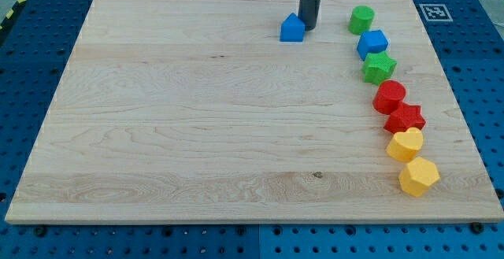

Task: Push the blue cube closer to the blue triangle

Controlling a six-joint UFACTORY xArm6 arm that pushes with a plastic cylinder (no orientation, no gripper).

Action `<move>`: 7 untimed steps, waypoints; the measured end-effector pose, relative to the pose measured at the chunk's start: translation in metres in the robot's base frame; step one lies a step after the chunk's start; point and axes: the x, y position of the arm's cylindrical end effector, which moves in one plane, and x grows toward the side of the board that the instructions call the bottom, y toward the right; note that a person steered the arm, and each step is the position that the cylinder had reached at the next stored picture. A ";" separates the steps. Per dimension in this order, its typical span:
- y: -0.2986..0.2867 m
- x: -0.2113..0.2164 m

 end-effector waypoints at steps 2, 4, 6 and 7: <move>-0.025 0.005; -0.023 -0.049; 0.124 -0.085; 0.197 -0.039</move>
